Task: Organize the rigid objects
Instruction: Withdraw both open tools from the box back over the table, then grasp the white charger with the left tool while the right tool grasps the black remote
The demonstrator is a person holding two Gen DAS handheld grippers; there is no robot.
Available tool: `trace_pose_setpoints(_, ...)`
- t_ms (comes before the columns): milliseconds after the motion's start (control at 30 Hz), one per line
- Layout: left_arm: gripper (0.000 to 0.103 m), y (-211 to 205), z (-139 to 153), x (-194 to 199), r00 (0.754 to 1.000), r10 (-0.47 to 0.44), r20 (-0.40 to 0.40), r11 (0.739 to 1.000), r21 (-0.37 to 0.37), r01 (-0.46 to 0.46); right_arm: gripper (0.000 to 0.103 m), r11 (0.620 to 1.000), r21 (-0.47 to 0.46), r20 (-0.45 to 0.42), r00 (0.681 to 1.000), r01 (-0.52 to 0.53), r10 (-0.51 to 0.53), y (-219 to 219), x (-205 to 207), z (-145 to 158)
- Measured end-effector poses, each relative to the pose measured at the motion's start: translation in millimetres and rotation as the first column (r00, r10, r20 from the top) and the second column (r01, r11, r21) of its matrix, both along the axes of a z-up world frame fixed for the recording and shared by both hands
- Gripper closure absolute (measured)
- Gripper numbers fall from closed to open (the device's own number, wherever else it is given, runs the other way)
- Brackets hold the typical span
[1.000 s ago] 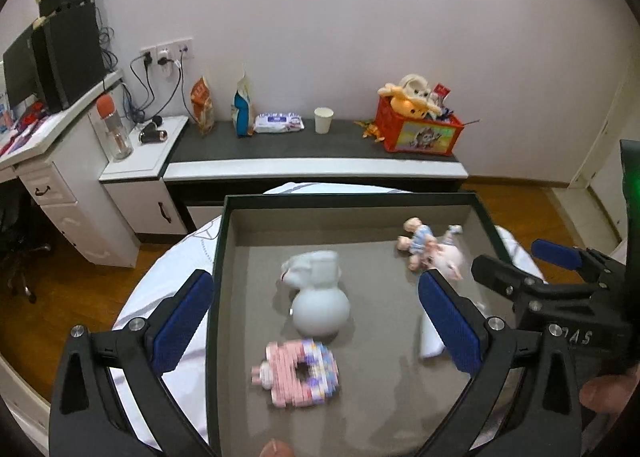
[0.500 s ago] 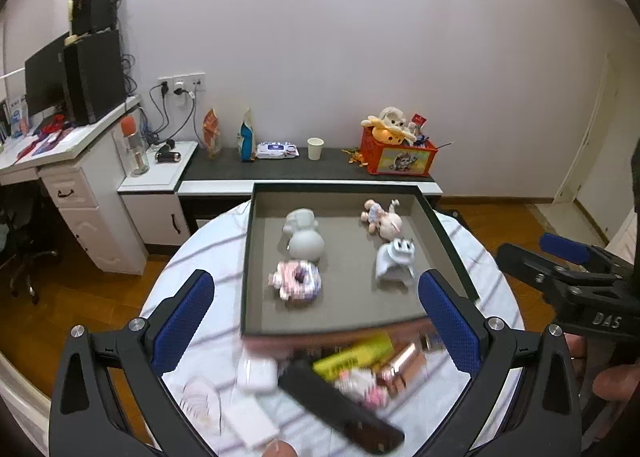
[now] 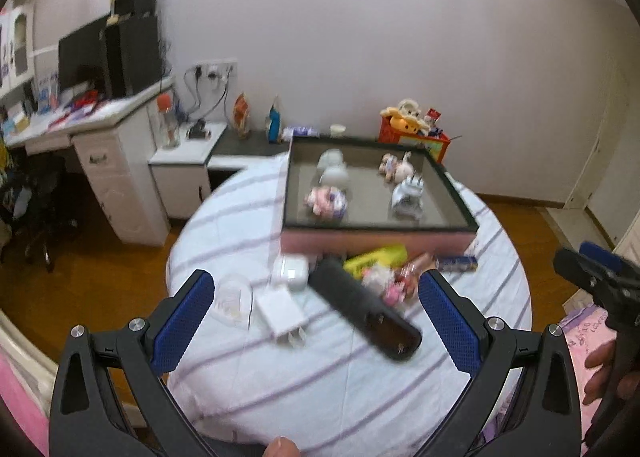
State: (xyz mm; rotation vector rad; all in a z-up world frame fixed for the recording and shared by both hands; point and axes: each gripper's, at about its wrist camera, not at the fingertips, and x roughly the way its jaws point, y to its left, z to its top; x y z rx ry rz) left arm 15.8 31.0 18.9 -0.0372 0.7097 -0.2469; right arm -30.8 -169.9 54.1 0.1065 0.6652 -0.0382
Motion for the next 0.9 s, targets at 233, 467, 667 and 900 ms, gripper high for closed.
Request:
trace_pose_setpoints(233, 0.000, 18.2, -41.2, -16.1, 0.995, 0.037, -0.091, 0.999, -0.013, -0.038, 0.000, 1.000, 0.022, -0.127, 0.992, -0.001, 0.003, 1.3, -15.6, -50.4)
trace_pose_setpoints(467, 0.000, 20.1, -48.2, -18.8, 0.994, 0.045, -0.101, 0.999, 0.008, -0.044, 0.000, 1.000, 0.021, -0.126, 0.992, -0.007, 0.010, 3.9, -19.5, -52.3)
trace_pose_setpoints(667, 0.000, 19.8, -55.2, -12.4, 0.991, 0.057, -0.122, 0.998, 0.028, -0.054, 0.000, 0.999, 0.027, -0.152, 0.988, -0.030, 0.034, 10.6, -15.4, -57.7)
trace_pose_setpoints(900, 0.000, 20.4, -68.3, 1.4, 0.986, 0.081, -0.148, 0.996, 0.047, -0.075, 0.000, 0.998, 0.029, -0.170, 0.984, -0.056, 0.060, 17.1, -6.1, -62.6)
